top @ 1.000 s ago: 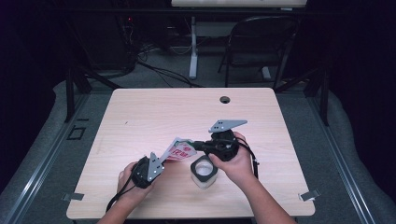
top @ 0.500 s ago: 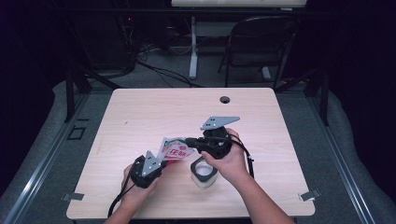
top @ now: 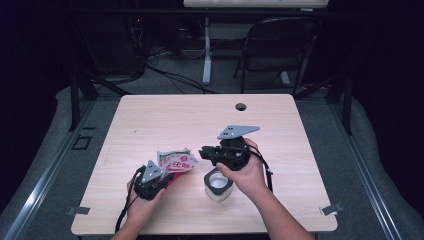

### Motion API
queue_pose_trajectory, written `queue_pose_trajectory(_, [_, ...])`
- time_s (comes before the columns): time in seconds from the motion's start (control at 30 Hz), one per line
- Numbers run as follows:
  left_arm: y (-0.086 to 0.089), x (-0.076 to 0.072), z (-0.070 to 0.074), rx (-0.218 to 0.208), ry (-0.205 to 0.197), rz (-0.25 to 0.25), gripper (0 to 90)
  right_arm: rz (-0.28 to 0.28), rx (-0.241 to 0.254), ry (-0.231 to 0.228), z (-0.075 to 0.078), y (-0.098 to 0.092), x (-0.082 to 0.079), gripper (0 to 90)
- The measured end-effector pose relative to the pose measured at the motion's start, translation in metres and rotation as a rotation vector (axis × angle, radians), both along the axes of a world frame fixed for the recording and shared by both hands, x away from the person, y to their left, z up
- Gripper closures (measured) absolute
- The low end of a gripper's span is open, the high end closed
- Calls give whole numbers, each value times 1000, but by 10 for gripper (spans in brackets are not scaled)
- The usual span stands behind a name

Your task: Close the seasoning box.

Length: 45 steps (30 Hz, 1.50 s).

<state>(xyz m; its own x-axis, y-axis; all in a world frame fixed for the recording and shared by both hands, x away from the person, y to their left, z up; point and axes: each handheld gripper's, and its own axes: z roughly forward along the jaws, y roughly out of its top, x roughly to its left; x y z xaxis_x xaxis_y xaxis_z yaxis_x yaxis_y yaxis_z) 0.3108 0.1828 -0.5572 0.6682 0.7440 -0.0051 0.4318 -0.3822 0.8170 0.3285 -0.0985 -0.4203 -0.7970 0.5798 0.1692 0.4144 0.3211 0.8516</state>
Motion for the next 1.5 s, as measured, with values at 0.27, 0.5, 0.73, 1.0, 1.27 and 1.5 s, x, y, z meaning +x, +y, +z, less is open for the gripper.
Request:
queue_pose_trajectory(0.27, [14,4,-9,-101,56,45,824,-2,15,1,1,-7,-3,752])
queue_pose_trajectory(0.5, [25,7,-15,-200,96,70,803,-23,30,20,-4,-15,-2,737])
queue_pose_trajectory(0.73, [30,9,-17,-237,117,96,807,-40,34,21,-5,-23,-3,727])
queue_pose_trajectory(1.0, [31,8,-15,-200,84,109,853,-59,37,22,-7,-30,-3,714])
queue_pose_trajectory(1.27, [38,4,-10,-126,16,167,898,-68,37,21,-8,-33,-3,713])
queue_pose_trajectory(1.5, [55,3,-4,-124,-9,229,900,-83,42,16,-8,-38,-4,711])
